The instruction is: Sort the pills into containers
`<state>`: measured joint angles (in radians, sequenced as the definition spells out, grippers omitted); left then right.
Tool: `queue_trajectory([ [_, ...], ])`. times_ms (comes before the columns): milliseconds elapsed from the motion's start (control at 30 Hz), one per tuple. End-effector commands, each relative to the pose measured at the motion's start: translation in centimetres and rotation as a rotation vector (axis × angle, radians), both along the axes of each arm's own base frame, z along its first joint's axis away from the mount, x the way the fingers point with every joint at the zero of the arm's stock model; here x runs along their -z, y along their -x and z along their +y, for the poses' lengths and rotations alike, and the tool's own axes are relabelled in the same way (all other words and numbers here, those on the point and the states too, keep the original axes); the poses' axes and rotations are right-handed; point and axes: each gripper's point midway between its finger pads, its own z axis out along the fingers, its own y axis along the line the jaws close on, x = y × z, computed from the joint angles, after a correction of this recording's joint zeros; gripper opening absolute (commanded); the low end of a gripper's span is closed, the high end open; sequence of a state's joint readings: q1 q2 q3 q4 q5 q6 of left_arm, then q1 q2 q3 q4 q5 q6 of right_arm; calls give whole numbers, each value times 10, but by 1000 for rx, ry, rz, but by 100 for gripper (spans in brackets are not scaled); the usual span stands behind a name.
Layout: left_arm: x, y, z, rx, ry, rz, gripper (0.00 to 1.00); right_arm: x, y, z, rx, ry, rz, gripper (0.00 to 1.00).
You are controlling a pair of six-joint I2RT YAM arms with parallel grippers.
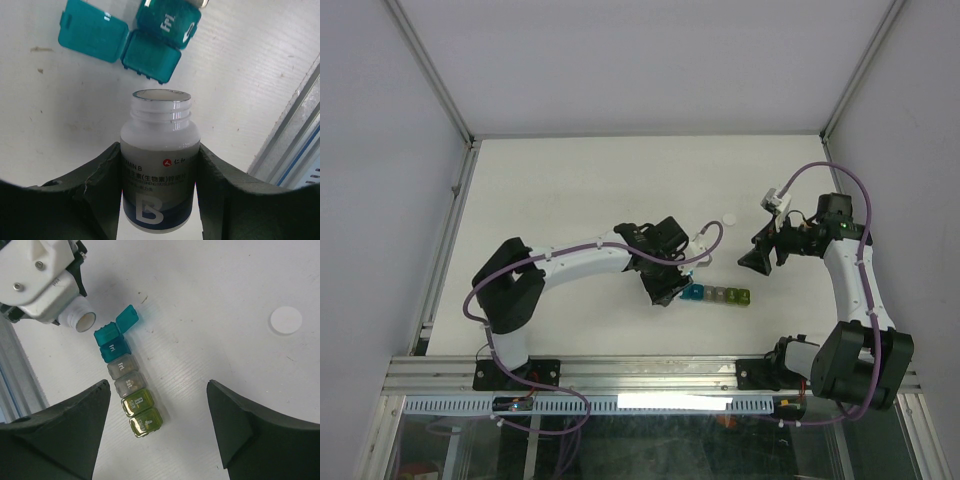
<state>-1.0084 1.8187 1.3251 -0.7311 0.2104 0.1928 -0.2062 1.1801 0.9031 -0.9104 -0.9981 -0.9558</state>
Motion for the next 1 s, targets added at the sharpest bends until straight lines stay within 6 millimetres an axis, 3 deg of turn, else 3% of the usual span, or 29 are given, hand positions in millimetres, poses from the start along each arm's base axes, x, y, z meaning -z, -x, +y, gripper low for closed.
queue_trajectory([
  [0, -16, -2, -17, 68, 21, -36, 0, -20, -7, 1, 4, -26, -62, 81],
  [67, -6, -8, -6, 36, -56, -12, 0, -19, -6, 0, 5, -27, -61, 81],
  [133, -10, 3, -15, 71, -60, 6, 0, -19, -6, 0, 5, -29, -59, 81],
  [267, -7, -1, -6, 61, -121, 1, 0, -19, -6, 0, 5, -30, -57, 81],
  [467, -16, -14, -12, 46, -137, -26, 0, -19, -5, 0, 1, -32, -58, 81],
  [867, -19, -20, -18, -1, -238, -47, 0, -19, -4, 0, -4, -40, -59, 81],
  [933, -24, -5, -29, 40, -226, -26, 0, -19, -3, 0, -5, -41, -59, 81],
  [967, -20, -8, -25, 43, -234, -41, 0, -19, -3, 0, -5, -43, -59, 82],
])
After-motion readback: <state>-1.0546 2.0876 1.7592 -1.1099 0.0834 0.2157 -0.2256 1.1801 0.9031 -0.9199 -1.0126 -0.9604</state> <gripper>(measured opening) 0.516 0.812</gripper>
